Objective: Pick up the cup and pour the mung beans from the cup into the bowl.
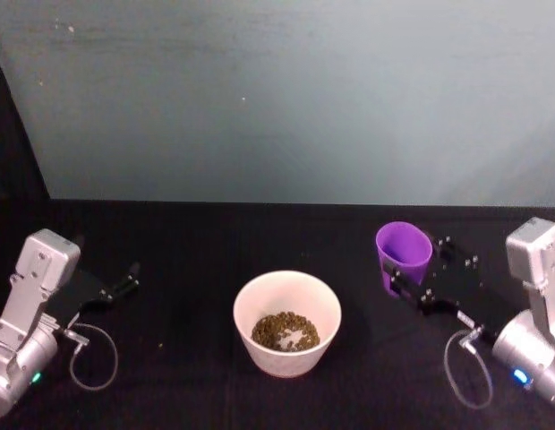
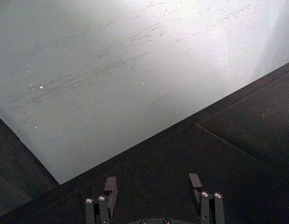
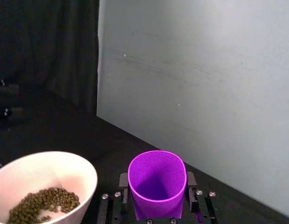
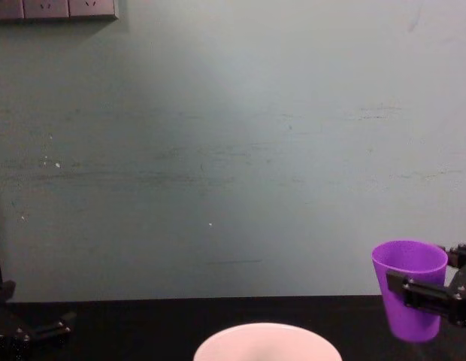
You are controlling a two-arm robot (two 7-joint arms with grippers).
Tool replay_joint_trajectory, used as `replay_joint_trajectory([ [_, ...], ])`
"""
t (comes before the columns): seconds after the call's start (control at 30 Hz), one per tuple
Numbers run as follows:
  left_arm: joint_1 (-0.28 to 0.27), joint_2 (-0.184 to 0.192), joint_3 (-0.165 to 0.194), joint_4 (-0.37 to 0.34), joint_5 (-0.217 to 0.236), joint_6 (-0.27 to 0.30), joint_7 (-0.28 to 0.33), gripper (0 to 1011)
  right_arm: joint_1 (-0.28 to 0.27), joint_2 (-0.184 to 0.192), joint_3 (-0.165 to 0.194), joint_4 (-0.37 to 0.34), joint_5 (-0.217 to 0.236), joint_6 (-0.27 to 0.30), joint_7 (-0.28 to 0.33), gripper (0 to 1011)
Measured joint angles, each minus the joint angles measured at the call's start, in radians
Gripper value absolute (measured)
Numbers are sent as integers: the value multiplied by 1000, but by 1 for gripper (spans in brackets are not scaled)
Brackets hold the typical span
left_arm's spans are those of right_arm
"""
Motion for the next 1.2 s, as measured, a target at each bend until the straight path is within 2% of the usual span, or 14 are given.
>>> replay_joint_trajectory([
  [0.2,0,0,0,0,0,0,0,1000,22,-39,6,104,103,-51,31,715],
  [0.33,0,0,0,0,0,0,0,1000,39,-54,-1,156,137,-75,44,715],
  [0.77,0,0,0,0,0,0,0,1000,80,-92,-45,254,160,-106,9,716],
  [1.03,0,0,0,0,0,0,0,1000,101,-95,-77,274,134,-96,-45,716],
  [1.2,0,0,0,0,0,0,0,1000,113,-104,-85,289,131,-93,-63,716],
])
